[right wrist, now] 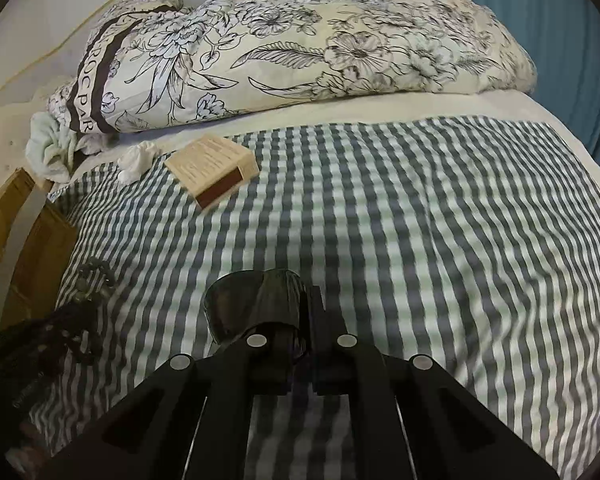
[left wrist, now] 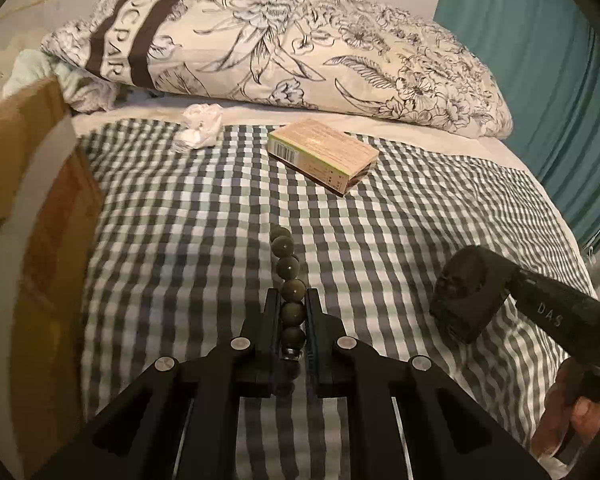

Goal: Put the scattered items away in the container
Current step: 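Carry the bracelet and black rubber cup up over the box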

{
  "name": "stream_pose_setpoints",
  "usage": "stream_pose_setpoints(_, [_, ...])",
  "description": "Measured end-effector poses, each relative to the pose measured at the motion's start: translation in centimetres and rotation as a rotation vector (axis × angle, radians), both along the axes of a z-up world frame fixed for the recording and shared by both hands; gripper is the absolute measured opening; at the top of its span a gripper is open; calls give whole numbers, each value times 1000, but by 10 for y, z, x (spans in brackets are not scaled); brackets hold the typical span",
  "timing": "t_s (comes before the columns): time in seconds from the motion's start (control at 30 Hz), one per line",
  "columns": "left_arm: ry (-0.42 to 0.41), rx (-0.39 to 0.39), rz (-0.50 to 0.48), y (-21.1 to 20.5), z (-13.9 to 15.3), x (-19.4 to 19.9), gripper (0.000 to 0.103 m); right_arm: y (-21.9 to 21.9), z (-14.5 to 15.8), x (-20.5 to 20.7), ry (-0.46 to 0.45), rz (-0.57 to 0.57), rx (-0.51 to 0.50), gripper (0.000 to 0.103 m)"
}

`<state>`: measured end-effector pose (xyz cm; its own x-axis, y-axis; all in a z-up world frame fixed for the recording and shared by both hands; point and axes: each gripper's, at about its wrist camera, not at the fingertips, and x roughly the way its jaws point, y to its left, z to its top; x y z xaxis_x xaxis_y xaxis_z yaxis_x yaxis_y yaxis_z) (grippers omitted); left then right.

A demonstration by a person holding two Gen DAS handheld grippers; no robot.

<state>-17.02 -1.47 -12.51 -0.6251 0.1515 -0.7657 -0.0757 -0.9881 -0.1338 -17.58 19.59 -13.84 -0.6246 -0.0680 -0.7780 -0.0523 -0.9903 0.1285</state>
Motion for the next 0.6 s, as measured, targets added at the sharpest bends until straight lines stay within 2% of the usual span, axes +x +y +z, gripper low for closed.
stream_pose_setpoints(0.27, [76,14,-27,4,43,39,11,-8,36,48,51,45,-17,5])
stream_pose_setpoints(0.47, [138,24,-30,-1,85,64,11,-32,85,79,137,111,-20,5])
stream_pose_setpoints(0.6, [174,49,0,-20,113,82,11,-57,118,95,200,166,-27,5])
